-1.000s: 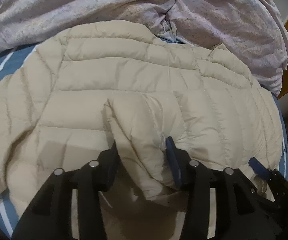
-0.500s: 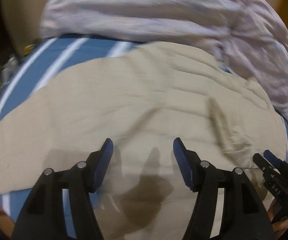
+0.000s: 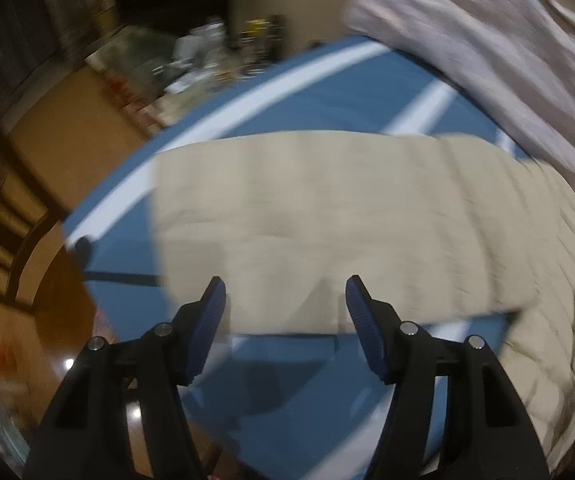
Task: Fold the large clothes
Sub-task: 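Grasp the other sleeve cuff with the left gripper and fold it across the back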
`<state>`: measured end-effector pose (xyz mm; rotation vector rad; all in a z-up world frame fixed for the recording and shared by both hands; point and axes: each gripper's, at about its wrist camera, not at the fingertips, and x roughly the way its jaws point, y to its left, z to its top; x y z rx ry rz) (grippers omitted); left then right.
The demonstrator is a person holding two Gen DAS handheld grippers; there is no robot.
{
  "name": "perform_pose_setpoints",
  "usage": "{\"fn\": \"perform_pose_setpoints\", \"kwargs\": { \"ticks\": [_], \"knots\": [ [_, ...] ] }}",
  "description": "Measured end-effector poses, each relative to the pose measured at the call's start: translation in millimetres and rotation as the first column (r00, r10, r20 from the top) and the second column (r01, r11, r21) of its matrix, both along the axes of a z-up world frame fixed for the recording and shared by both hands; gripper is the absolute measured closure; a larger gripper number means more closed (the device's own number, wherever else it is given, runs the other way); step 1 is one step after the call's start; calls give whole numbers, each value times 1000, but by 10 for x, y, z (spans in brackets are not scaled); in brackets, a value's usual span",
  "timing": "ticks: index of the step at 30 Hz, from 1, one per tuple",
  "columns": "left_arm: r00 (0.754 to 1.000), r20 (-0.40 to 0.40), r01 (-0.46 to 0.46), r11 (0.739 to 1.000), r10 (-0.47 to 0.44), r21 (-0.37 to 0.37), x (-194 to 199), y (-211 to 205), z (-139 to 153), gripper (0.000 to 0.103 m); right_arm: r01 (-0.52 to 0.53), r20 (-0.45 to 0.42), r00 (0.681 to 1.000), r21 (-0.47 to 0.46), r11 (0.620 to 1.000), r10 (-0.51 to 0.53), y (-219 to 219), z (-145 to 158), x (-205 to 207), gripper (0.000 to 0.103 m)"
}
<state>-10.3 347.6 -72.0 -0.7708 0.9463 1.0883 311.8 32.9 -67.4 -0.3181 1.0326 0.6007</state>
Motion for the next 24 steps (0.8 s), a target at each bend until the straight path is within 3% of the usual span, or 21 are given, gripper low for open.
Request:
{"fn": "perform_pose_setpoints", "kwargs": {
  "ticks": [5, 11, 15, 17, 24],
  "knots": [
    [993, 3, -121, 992, 121, -23, -423, 160, -89, 46, -10, 2, 1000, 24, 1000, 9, -35, 105, -88, 29],
    [987, -4, -160, 987, 160, -34, -518, 162, -182, 51, -11, 5, 1000, 25, 1000, 11, -88, 137, -152, 29],
    [990, -12, -142, 990, 142, -9, -428, 168, -189, 65, 9, -5, 1000, 17, 1000, -9, -145, 101, -139, 29],
    [991, 0, -134, 991, 134, -7, -384, 157, -185, 80, 22, -11, 1000, 14, 1000, -22, -181, 78, -128, 29],
    [991, -2, -130, 991, 130, 13, -283, 141, -157, 97, 65, -27, 998, 10, 998, -65, -310, 18, -64, 29]
  ]
}}
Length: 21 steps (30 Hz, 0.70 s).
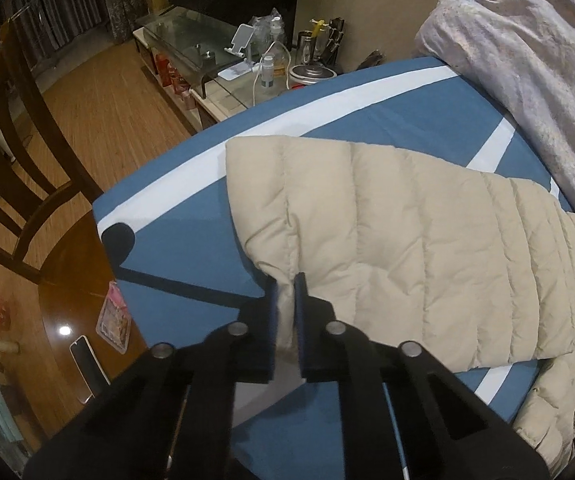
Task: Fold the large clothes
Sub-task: 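Grasp the other sleeve cuff with the left gripper and fold it across the back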
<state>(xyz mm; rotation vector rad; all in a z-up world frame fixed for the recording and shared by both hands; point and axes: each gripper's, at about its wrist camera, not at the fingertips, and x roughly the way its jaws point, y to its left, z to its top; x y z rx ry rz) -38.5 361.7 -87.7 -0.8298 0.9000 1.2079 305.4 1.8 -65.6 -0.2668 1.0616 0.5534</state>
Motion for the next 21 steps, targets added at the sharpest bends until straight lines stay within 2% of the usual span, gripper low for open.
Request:
{"fn": "perform_pose_setpoints", "kwargs": {
  "ticks": [6, 12, 16, 19, 21],
  "knots": [
    [999, -28, 34, 998, -32, 54, 102, -14, 111, 99, 28, -20, 999, 6, 1000, -28, -93, -42, 70, 29],
    [996, -12, 89, 989, -88, 121, 292, -78, 361, 100, 45, -33, 998, 19, 999, -44, -161, -69, 112, 29],
    [987, 53, 143, 975, -154, 171, 550, -173, 657, 100, 57, -38, 998, 34, 998, -55, -223, -75, 148, 29],
    [968, 111, 199, 958, -225, 206, 829, -292, 898, 100, 70, -44, 997, 48, 996, -68, -279, -75, 176, 29],
    [947, 150, 247, 942, -285, 227, 1060, -389, 1057, 100, 79, -47, 996, 58, 995, -76, -315, -67, 197, 29]
  ]
}}
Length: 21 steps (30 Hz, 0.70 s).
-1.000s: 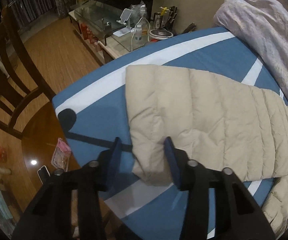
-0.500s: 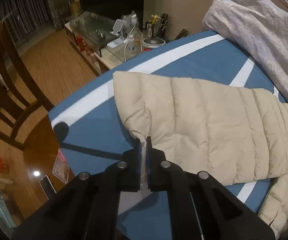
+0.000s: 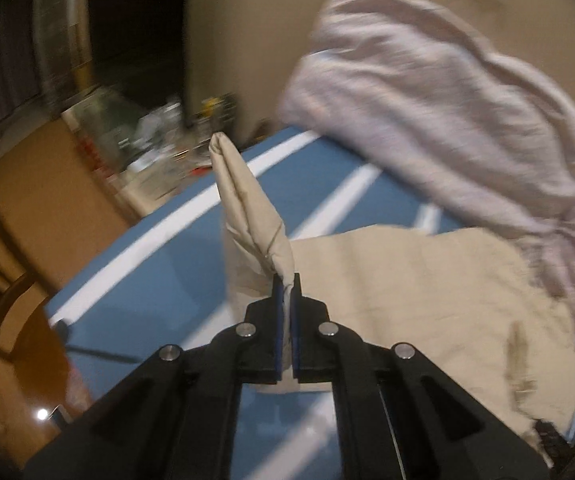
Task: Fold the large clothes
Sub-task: 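Grasp the other sleeve cuff with the left gripper and fold it across the back, then release the sleeve with the left gripper and withdraw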
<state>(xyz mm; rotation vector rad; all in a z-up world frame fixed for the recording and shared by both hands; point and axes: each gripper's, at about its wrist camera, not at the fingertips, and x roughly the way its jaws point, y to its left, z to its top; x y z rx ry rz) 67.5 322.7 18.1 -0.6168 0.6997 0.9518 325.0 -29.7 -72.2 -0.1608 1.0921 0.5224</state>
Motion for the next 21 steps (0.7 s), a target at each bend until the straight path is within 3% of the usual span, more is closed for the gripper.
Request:
{"fn": "perform_pose_setpoints", "kwargs": {
  "ticks": [4, 10, 15, 21],
  "knots": [
    [984, 78, 157, 987, -158, 20, 584, -331, 274, 100, 28, -7, 1000, 22, 999, -28, -108, 16, 50, 29],
    [920, 167, 361, 932, -355, -9, 1382, -859, 414, 100, 76, -19, 997, 43, 996, -75, -308, 25, 129, 29],
    [861, 191, 487, 873, -471, -42, 1868, -1284, 383, 100, 115, -29, 993, 52, 992, -113, -473, 21, 195, 29],
    [810, 212, 572, 817, -548, -75, 2157, -1634, 339, 100, 139, -38, 990, 53, 989, -137, -597, -3, 254, 29]
  ]
}}
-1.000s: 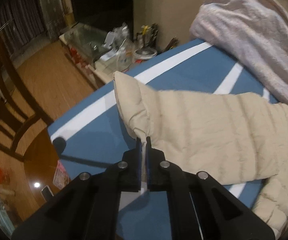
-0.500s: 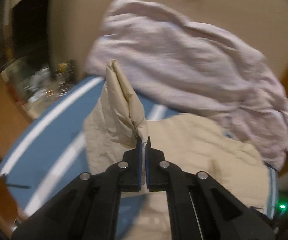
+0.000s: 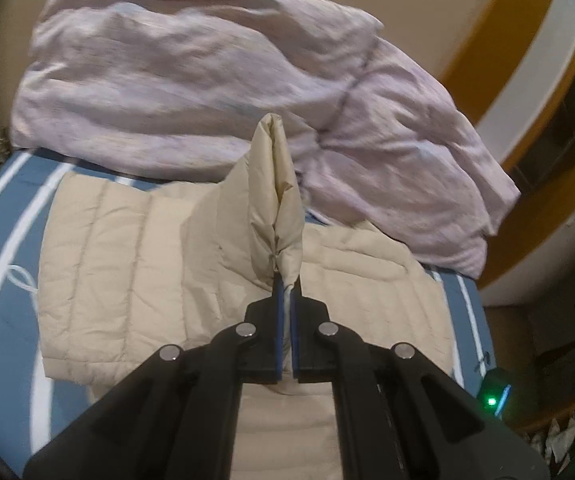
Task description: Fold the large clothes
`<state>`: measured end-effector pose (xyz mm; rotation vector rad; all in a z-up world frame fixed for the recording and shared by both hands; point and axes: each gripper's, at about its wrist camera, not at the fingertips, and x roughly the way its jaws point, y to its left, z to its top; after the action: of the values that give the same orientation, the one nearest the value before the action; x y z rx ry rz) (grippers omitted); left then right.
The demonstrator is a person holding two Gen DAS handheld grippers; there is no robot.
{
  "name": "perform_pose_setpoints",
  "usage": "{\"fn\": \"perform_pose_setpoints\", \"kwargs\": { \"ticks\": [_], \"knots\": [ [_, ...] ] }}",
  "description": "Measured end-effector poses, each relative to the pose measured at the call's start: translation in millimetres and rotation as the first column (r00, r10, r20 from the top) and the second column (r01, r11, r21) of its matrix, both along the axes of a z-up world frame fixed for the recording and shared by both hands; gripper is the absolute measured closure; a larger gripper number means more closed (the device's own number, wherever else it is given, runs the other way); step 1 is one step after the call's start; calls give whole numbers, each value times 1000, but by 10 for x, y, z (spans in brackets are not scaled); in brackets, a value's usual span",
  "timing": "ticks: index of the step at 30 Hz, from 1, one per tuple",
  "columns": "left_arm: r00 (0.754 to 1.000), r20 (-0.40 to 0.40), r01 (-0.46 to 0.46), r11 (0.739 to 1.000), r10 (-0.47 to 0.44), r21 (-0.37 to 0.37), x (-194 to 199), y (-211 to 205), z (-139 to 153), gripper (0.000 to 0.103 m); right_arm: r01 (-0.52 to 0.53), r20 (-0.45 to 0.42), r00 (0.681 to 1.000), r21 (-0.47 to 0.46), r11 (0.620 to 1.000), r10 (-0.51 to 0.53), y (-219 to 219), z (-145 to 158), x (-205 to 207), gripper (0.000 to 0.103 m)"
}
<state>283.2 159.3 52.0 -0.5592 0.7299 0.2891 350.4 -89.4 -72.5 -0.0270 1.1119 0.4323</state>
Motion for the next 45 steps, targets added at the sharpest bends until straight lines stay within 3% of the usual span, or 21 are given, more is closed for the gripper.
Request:
{"fn": "perform_pose_setpoints", "kwargs": {
  "ticks": [14, 17, 20, 21, 27, 33, 38, 45],
  "knots": [
    [976, -62, 203, 976, -208, -77, 386, -672, -293, 98, 16, -14, 1000, 0, 1000, -16, -108, -29, 111, 29],
    [969, -79, 226, 971, -232, -82, 388, -737, -354, 84, 20, -15, 1000, 2, 1000, -20, -136, -26, 138, 29],
    [967, -94, 232, 971, -236, -55, 369, -771, -359, 61, 22, -15, 1000, 6, 1000, -22, -149, -8, 164, 29],
    [967, -94, 233, 971, -237, -47, 360, -775, -356, 58, 23, -14, 1000, 8, 1000, -23, -151, 1, 173, 29],
    [968, -135, 216, 976, -209, 35, 289, -697, -392, 54, 34, -17, 999, 66, 997, -33, -153, 98, 240, 29],
    [969, -186, 183, 978, -163, 99, 222, -560, -500, 54, 25, -76, 997, 206, 978, -9, -25, 177, 338, 31],
    [967, -233, 141, 979, -104, 148, 156, -393, -627, 48, -9, -122, 991, 292, 957, 46, 243, 195, 377, 41],
    [956, -292, 67, 987, -21, 149, -24, -73, -827, 47, -21, -201, 977, 267, 964, 77, 521, -13, 391, 70]
  ]
}}
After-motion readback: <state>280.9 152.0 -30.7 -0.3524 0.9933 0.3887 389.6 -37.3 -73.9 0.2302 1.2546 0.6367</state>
